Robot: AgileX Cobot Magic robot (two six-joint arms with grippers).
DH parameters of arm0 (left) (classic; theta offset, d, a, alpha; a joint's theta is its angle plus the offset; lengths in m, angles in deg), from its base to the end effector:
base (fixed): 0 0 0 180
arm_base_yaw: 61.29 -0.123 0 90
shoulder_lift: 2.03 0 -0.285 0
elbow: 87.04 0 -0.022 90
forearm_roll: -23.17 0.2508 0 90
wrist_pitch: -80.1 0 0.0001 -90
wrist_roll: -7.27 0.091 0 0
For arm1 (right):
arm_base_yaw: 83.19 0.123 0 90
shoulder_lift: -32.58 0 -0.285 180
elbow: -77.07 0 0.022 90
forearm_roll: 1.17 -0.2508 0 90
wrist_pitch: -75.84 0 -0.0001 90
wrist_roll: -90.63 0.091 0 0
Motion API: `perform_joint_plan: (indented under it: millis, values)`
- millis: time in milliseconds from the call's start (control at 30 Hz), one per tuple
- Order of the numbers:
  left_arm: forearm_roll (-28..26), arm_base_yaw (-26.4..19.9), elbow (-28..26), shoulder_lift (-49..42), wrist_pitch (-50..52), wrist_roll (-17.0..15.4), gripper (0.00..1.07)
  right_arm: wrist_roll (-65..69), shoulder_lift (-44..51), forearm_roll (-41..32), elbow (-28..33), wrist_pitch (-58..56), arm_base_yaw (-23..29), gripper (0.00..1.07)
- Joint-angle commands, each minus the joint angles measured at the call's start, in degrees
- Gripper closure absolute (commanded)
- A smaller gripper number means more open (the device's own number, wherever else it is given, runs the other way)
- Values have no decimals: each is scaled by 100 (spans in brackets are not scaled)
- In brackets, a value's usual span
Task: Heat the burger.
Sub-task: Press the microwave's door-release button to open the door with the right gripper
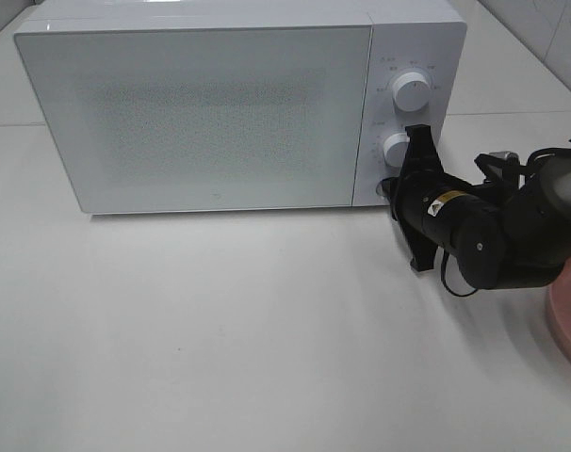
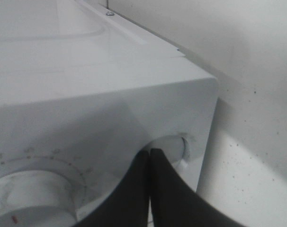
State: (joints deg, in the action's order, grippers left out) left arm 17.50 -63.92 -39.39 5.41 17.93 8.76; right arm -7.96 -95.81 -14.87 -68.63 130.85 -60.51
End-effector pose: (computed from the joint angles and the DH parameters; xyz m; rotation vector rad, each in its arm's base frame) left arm -0.0085 -0.0084 0.2800 -0.0130 2.0433 -0.0734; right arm 0.3364 0.1215 0.0851 1.2487 1.6344 1.1134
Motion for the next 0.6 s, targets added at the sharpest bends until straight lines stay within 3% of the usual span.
perform_joint_plan:
  millis: [33, 600]
  values:
    - [-34, 0, 6, -92, 92, -29, 11, -103, 138, -235, -252, 1455, -74, 107]
    - [-34, 0, 6, -92, 92, -29, 11, -395, -275, -659, -1020, 2194, -74, 107]
